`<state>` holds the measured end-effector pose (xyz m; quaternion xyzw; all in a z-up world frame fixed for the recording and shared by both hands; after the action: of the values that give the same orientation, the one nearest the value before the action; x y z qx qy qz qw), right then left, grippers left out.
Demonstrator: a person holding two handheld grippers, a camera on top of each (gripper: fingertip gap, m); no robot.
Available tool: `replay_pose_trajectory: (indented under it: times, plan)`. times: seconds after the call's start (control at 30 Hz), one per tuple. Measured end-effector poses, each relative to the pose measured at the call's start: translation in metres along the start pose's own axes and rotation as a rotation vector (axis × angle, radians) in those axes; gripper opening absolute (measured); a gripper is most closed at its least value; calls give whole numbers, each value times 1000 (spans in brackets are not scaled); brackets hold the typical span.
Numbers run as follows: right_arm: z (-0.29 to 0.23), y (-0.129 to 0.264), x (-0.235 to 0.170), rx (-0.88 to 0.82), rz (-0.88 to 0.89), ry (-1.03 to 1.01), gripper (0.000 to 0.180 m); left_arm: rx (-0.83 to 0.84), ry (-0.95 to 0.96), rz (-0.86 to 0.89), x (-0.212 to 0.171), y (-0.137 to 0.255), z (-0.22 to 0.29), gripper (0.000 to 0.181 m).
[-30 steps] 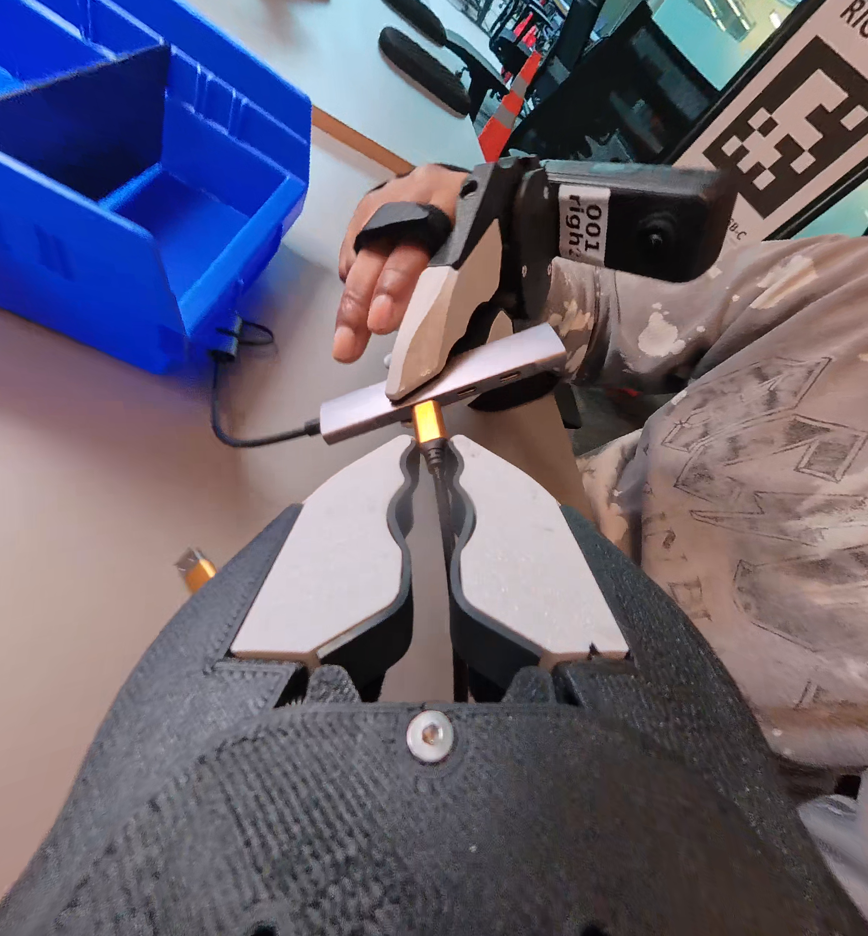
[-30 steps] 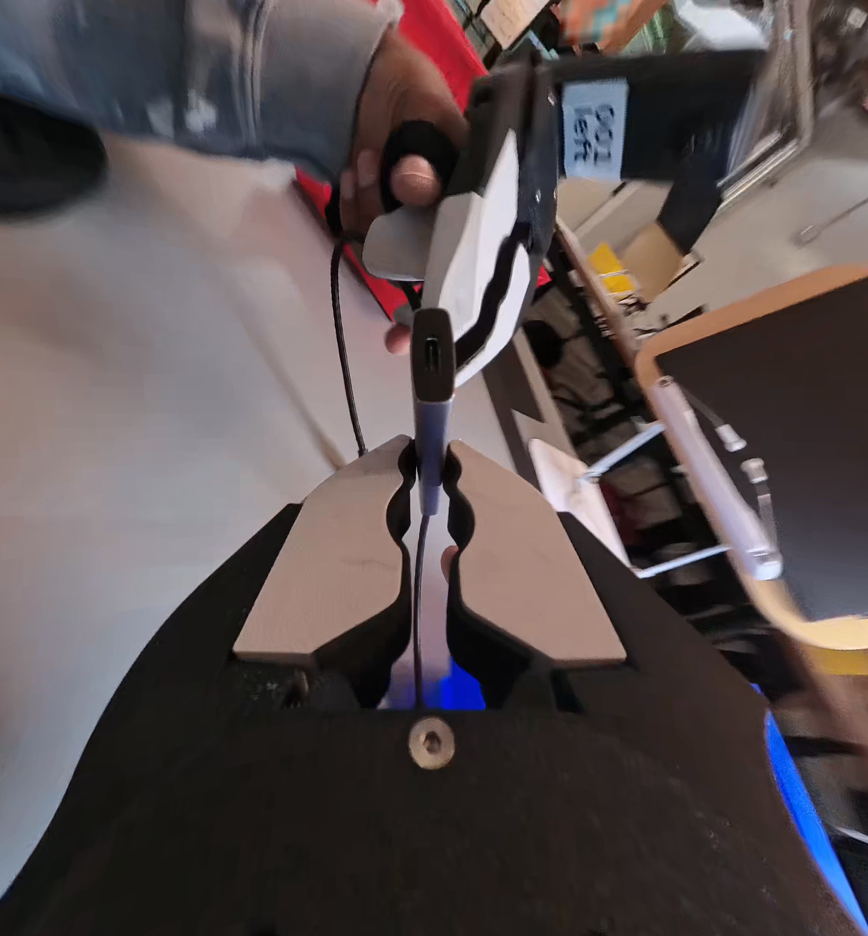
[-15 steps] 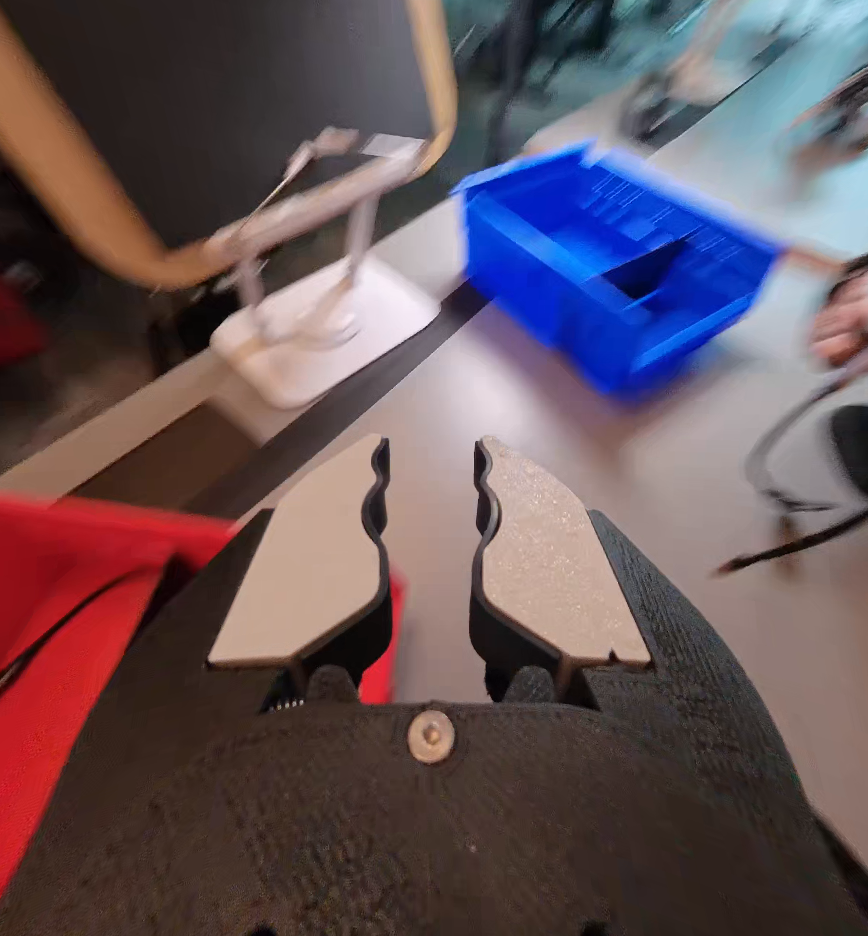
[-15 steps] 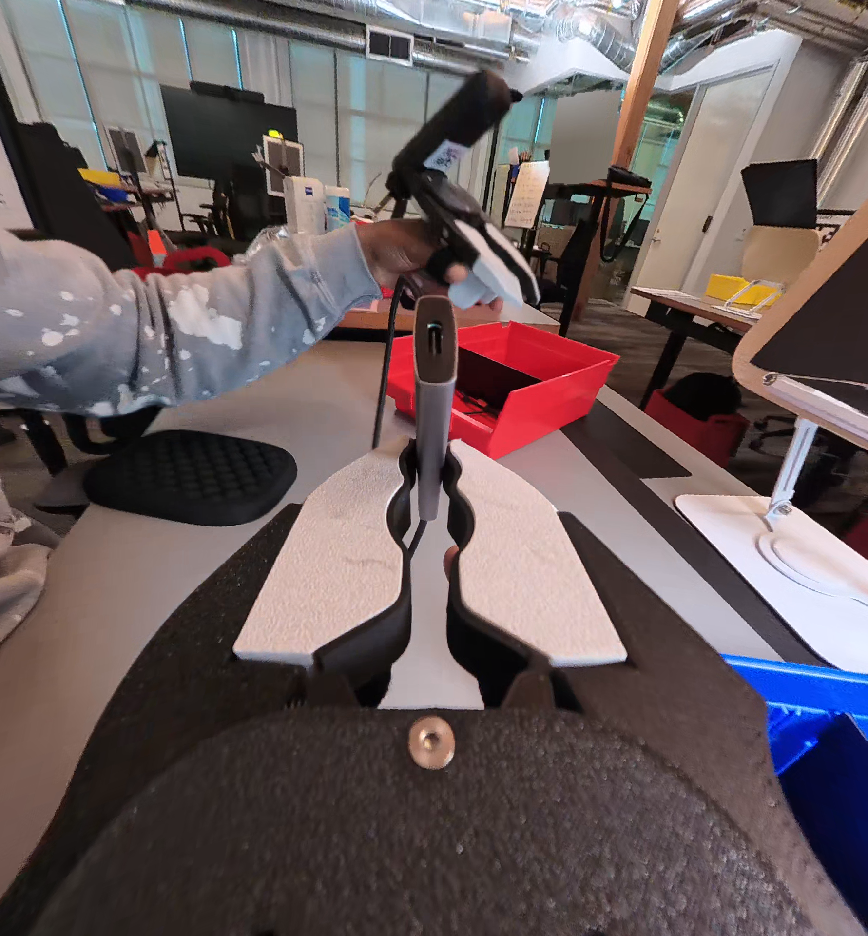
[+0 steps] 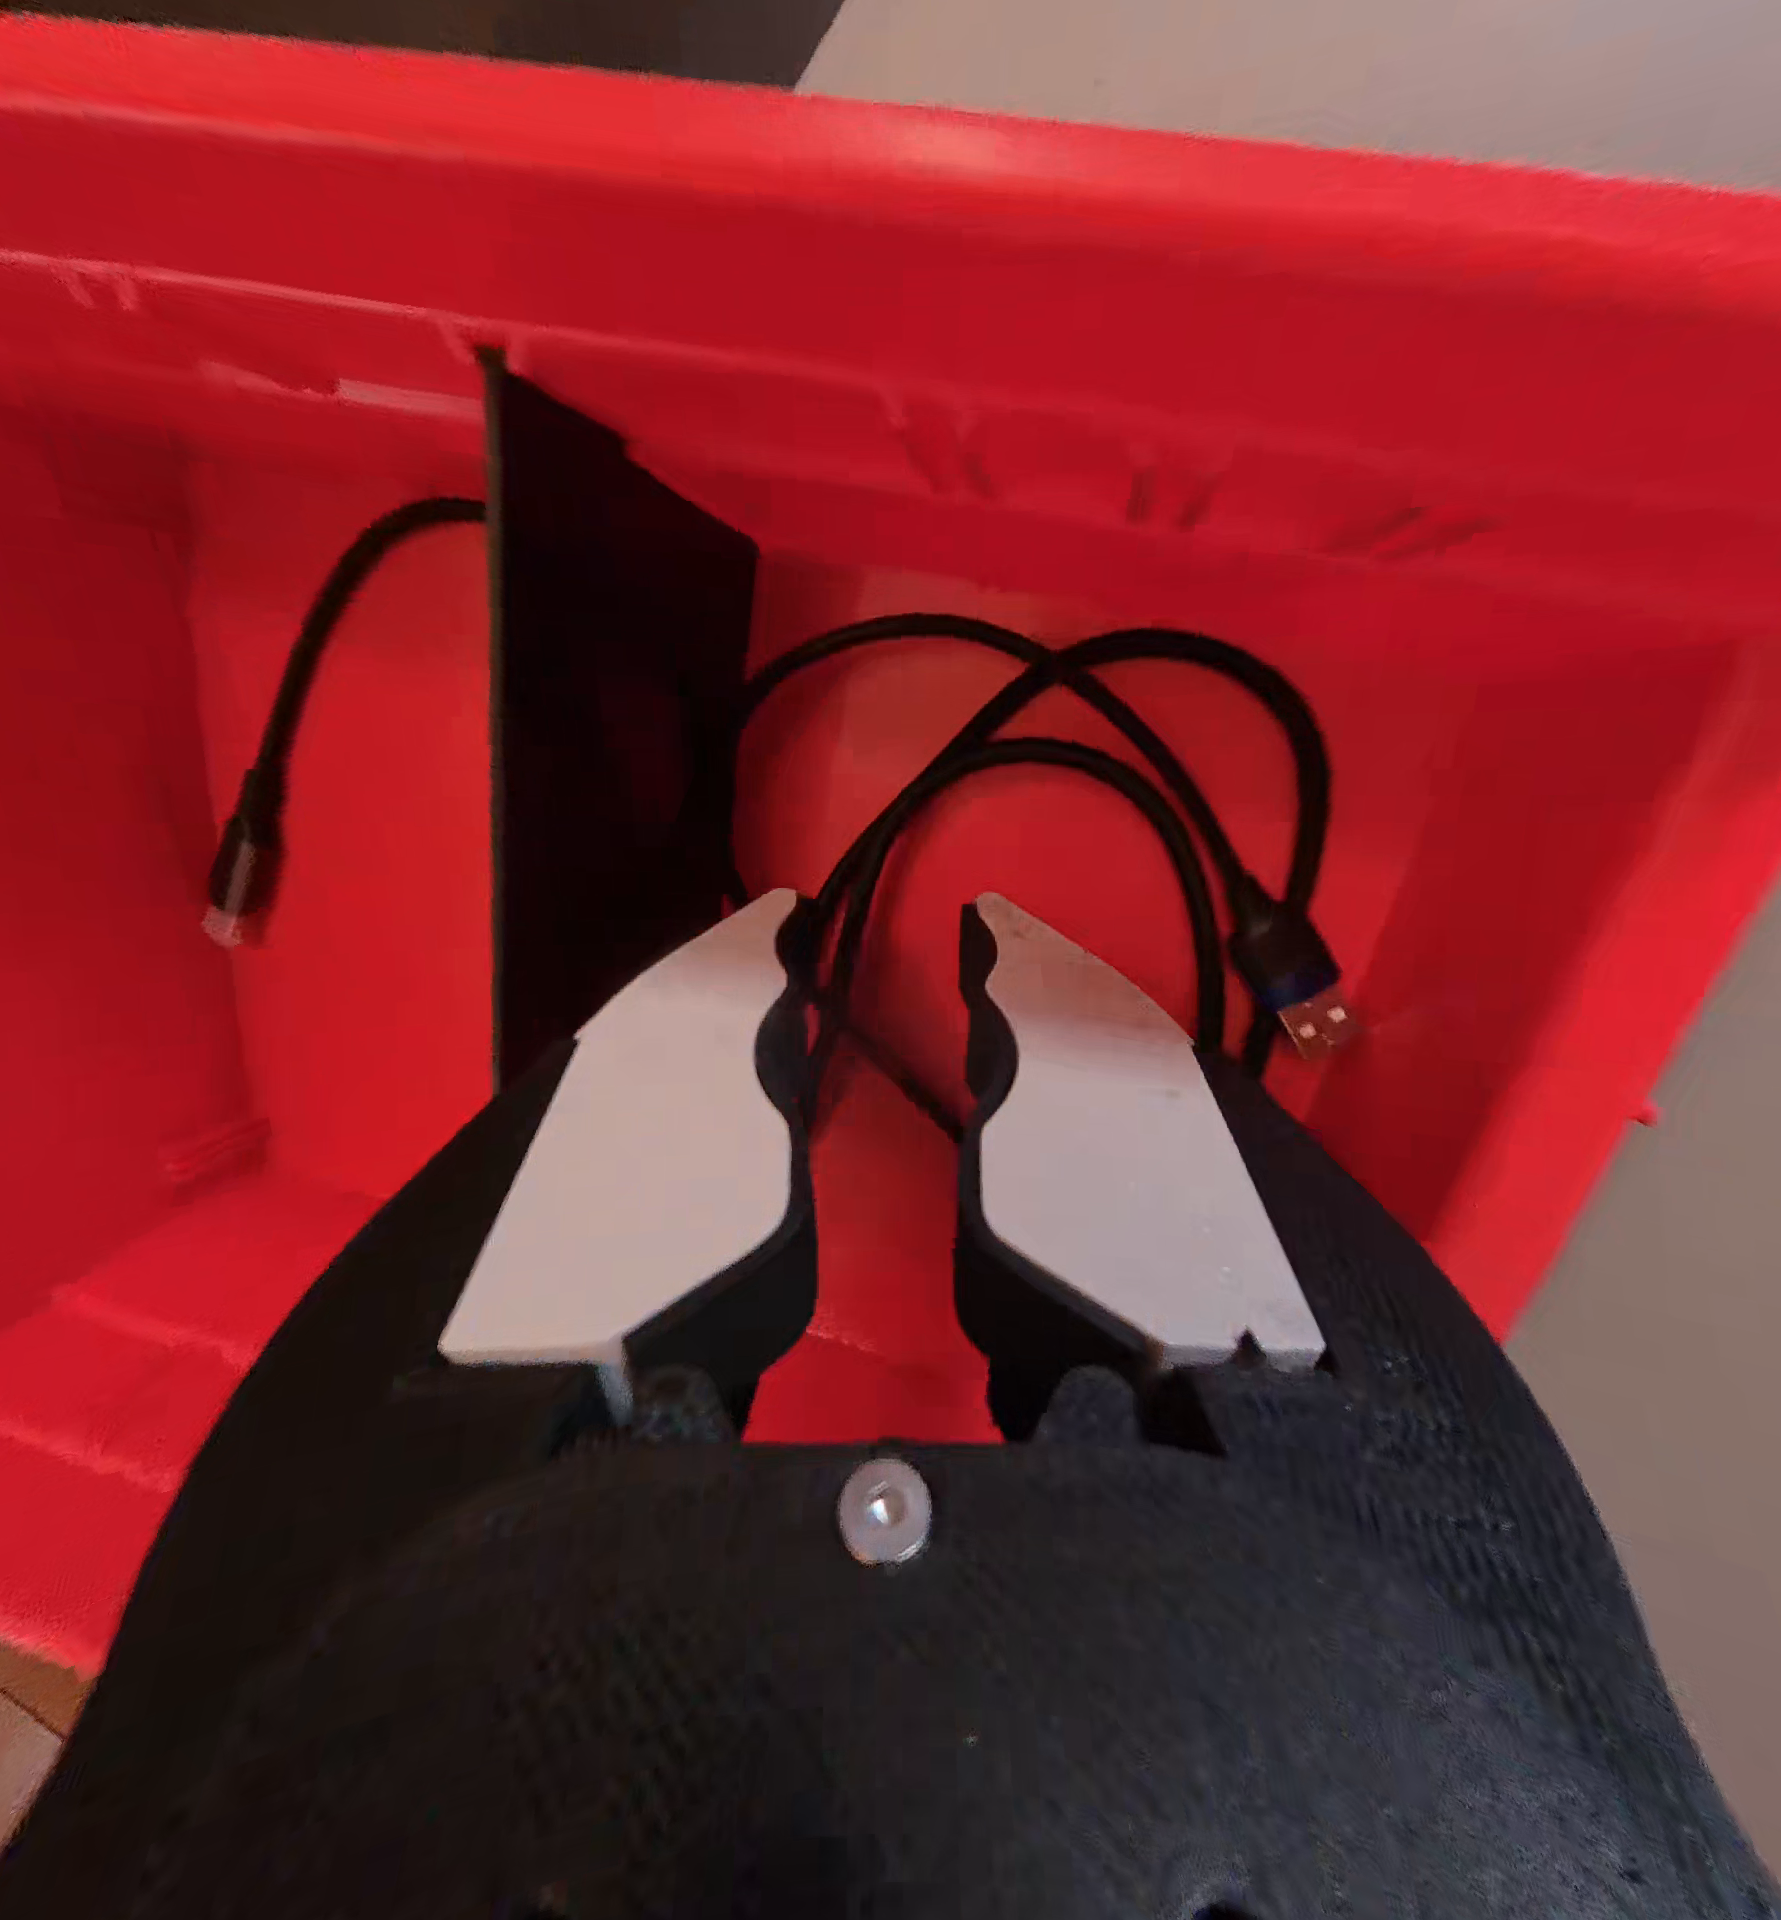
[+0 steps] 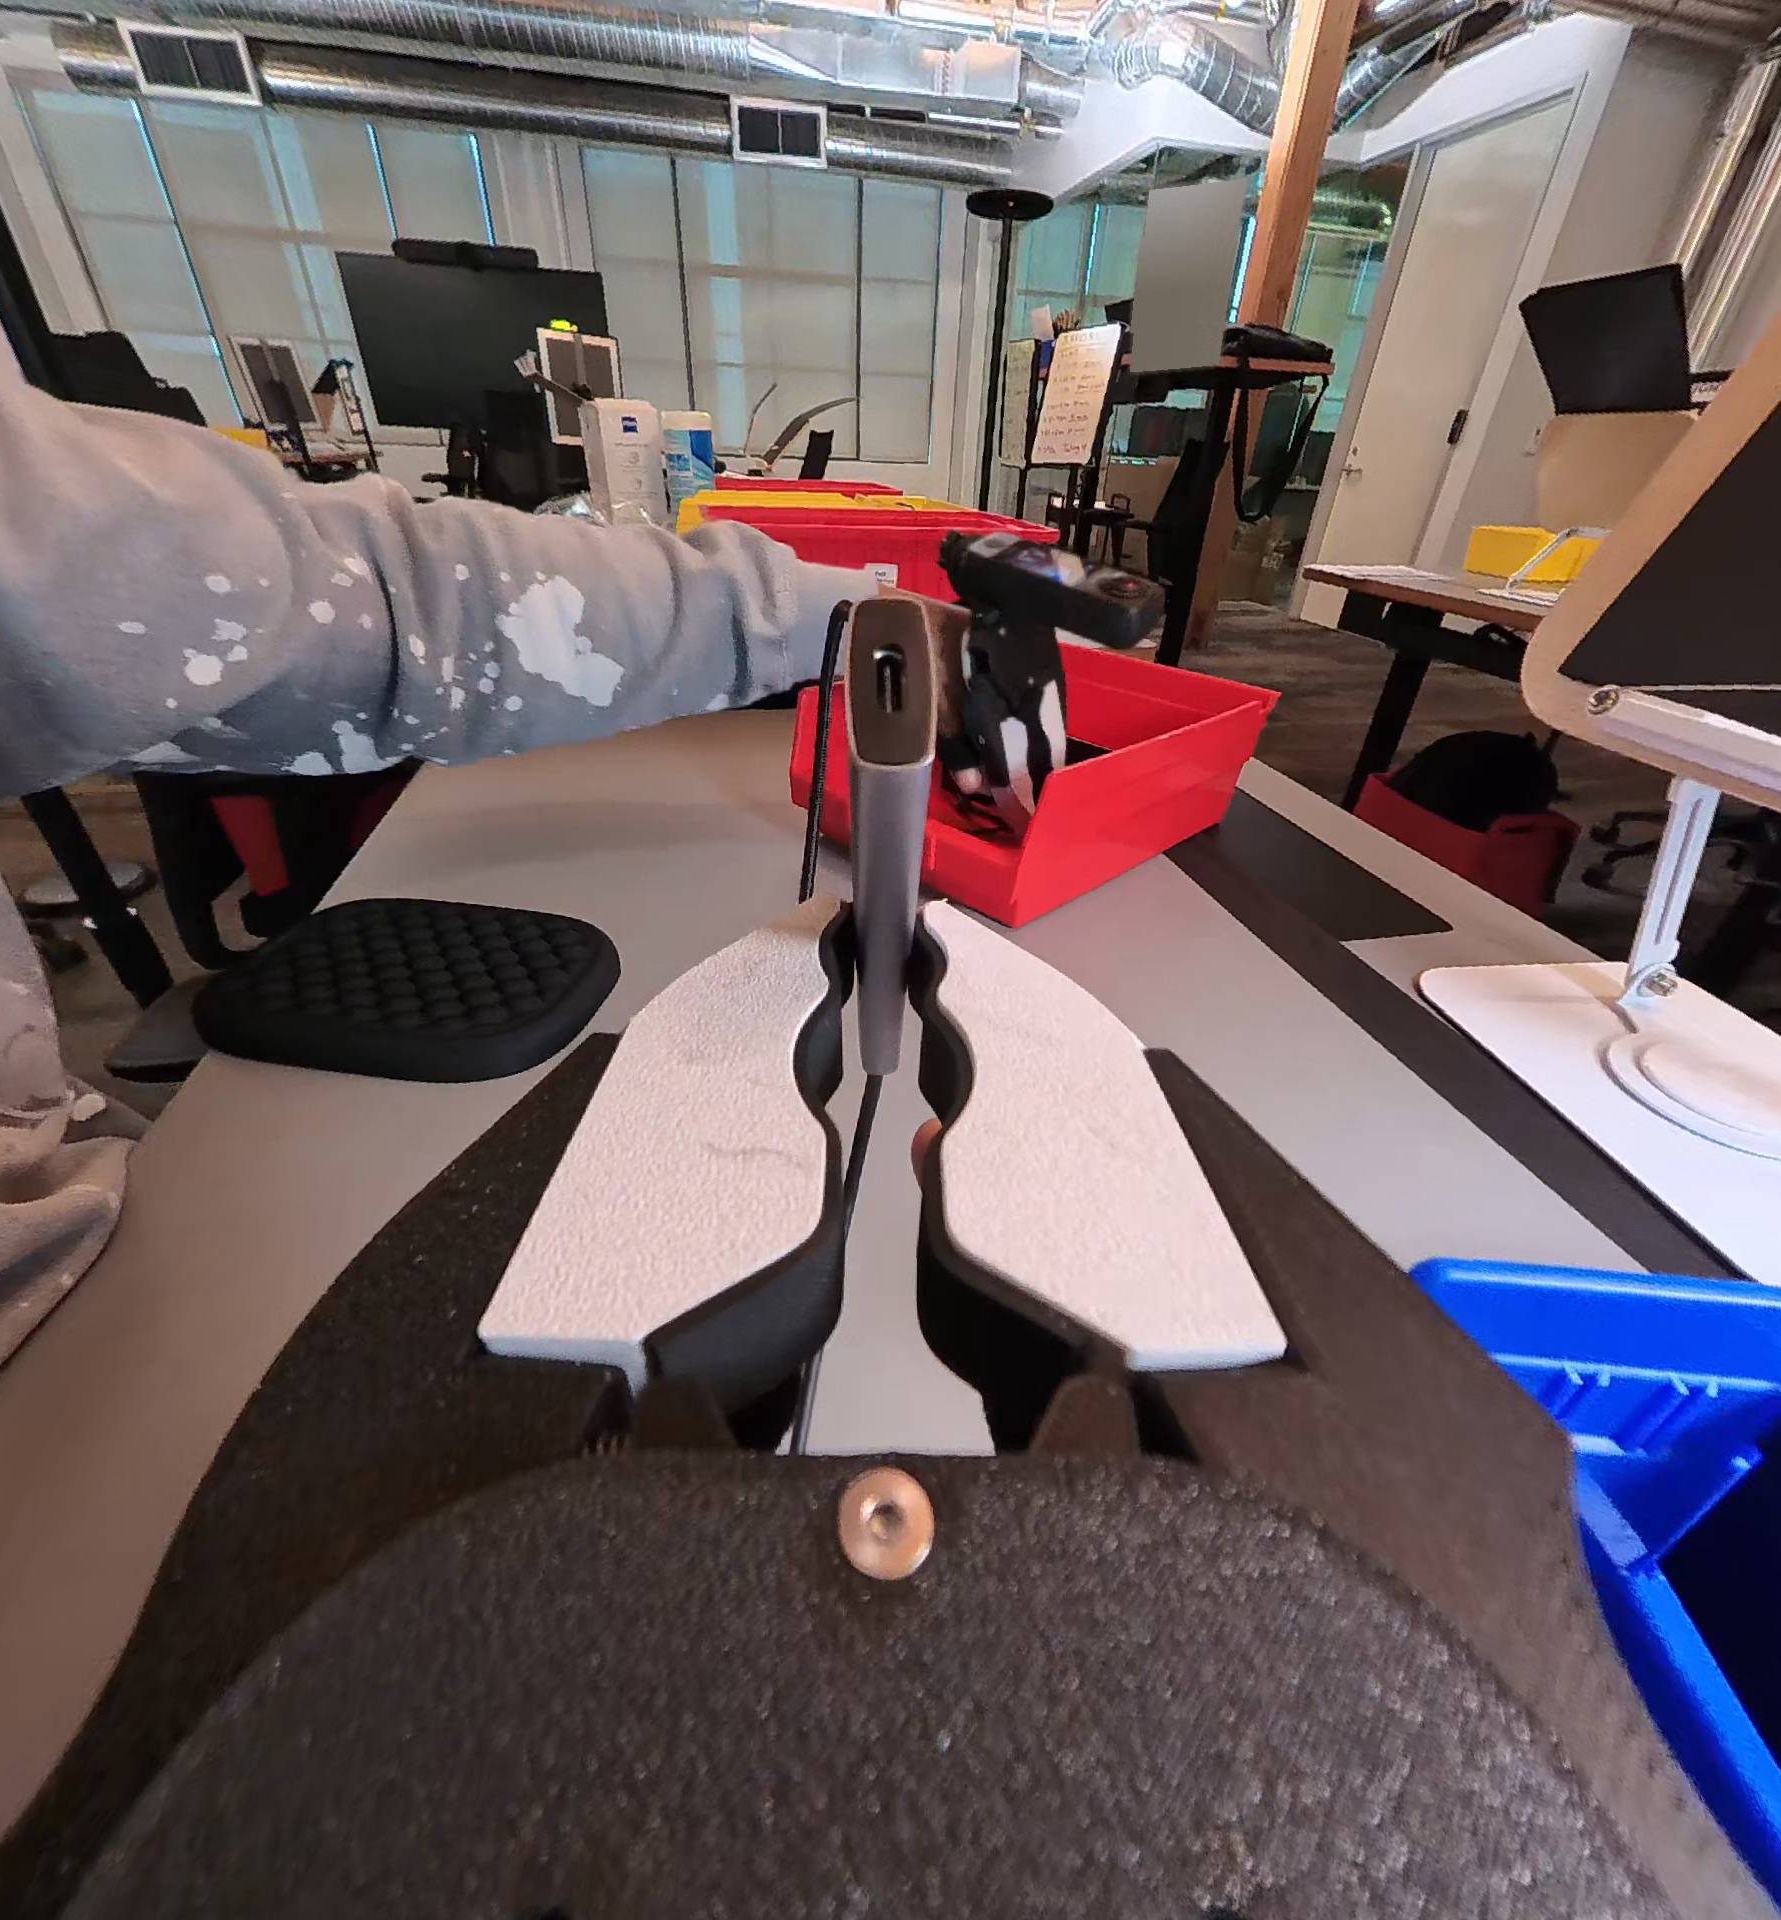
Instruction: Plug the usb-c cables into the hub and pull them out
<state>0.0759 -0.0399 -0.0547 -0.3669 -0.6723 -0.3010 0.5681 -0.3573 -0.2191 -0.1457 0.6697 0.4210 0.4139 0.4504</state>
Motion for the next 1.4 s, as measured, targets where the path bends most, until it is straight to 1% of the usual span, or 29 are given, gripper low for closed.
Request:
replay_pose_trajectory:
  times: [0.03, 0.1, 0.13, 0.17, 0.27, 0.4, 0.53, 0.6, 0.7, 0.8, 0.87, 0.9, 1.0, 1.07, 1.13, 1.2, 1.3, 1.33, 1.4]
  plan:
    - [1, 1, -1, -2, 1, -2, 9, -4, -7, -15, 0, -4, -2, 27]
    - [3, 3, -2, -6, 5, -10, 9, -2, -12, -44, 1, -11, -6, 25]
    - [4, 4, -2, -8, 9, -16, 9, -16, -12, -50, 0, -13, -6, 18]
    - [5, 5, -2, -9, 14, -24, 9, -38, -11, -51, 1, -14, -5, 7]
    - [8, 9, -2, -9, 30, -40, 9, -30, -16, -60, 0, -5, -6, 6]
    - [9, 12, 0, -4, 49, -45, 9, 18, -6, -5, 3, 33, -6, 5]
    - [5, 14, 5, 2, 77, -41, 9, 108, -16, 71, 10, 94, -1, 5]
    - [3, 17, 8, 3, 96, -40, 9, 123, -2, 172, 20, 129, 8, 4]
    - [1, 22, 13, 8, 139, -50, 9, 41, 4, 406, 42, 175, 36, 5]
    - [1, 30, 19, 13, 192, -60, 9, -45, -6, 678, 65, 201, 76, 5]
    - [2, 37, 22, 12, 231, -68, 9, -86, -56, 873, 76, 200, 109, 5]
    - [4, 41, 23, 9, 247, -76, 9, -117, -95, 968, 80, 193, 129, 4]
    - [9, 51, 23, -16, 276, -92, 9, -212, -177, 1159, 79, 152, 187, 4]
    - [13, 55, 22, -30, 286, -104, 9, -296, -206, 1229, 71, 123, 218, 4]
    - [15, 56, 20, -38, 289, -115, 9, -381, -230, 1181, 58, 99, 236, 5]
    - [17, 56, 18, -41, 287, -123, 9, -447, -256, 1044, 41, 82, 244, 10]
    - [17, 54, 16, -43, 277, -123, 9, -508, -240, 812, 16, 73, 237, 24]
    - [16, 53, 16, -43, 274, -121, 9, -499, -220, 757, 10, 73, 232, 25]
    - [15, 52, 15, -45, 265, -113, 9, -408, -162, 673, 4, 73, 218, 22]
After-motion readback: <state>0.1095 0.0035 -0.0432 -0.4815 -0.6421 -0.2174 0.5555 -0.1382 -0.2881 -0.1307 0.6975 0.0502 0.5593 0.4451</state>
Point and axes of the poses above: each gripper's, where its closed fingertips meet, y back along the fingers, x out of its top, z = x × y across the jaws, the point moved 7 cm from there along y, back along the fingers, and after that the axes turned 12 degrees about -y, right-handed, at the moved point
